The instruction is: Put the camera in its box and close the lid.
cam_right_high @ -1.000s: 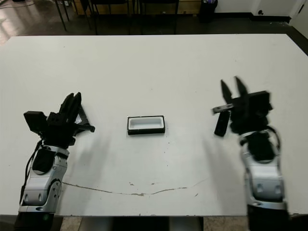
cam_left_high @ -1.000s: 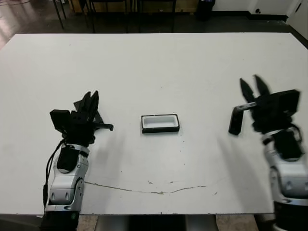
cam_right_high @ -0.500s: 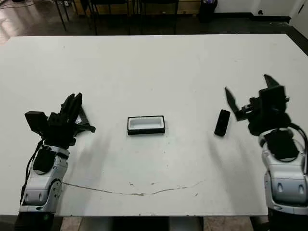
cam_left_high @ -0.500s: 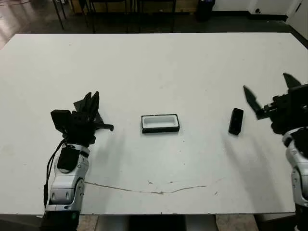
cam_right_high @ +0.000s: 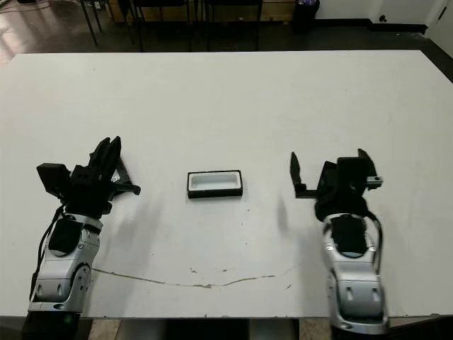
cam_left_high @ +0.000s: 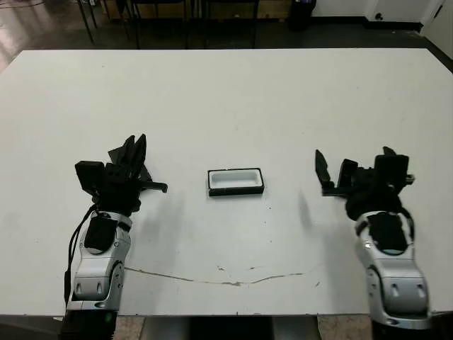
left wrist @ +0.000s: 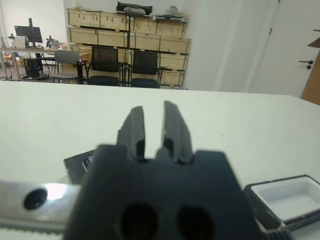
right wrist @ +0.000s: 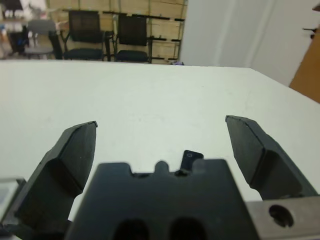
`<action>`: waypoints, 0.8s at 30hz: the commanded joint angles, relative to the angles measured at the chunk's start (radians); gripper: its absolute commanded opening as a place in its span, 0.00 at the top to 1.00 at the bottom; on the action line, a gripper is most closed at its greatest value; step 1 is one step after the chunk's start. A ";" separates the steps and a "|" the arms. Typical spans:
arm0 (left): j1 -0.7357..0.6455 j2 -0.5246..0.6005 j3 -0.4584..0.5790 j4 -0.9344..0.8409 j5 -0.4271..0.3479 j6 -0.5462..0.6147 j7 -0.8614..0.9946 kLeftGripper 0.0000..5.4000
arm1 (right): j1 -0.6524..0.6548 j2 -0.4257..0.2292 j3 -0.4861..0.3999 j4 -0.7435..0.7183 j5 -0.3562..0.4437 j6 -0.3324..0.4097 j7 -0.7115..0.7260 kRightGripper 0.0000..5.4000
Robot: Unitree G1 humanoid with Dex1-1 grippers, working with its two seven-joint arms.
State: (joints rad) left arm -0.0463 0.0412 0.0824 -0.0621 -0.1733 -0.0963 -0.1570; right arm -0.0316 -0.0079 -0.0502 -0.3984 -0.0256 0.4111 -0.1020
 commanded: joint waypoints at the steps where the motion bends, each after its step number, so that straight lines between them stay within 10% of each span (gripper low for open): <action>1: 0.005 0.007 0.005 0.016 -0.003 0.010 -0.002 1.00 | -0.017 0.044 -0.009 0.023 -0.009 -0.001 -0.054 0.00; 24: 0.007 0.013 0.003 0.025 0.000 0.000 -0.010 1.00 | -0.084 0.130 -0.113 0.142 0.000 0.036 -0.175 0.00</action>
State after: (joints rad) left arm -0.0462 0.0414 0.0827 -0.0565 -0.1781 -0.1043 -0.1629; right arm -0.1111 0.1293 -0.1546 -0.2735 -0.0351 0.4346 -0.2771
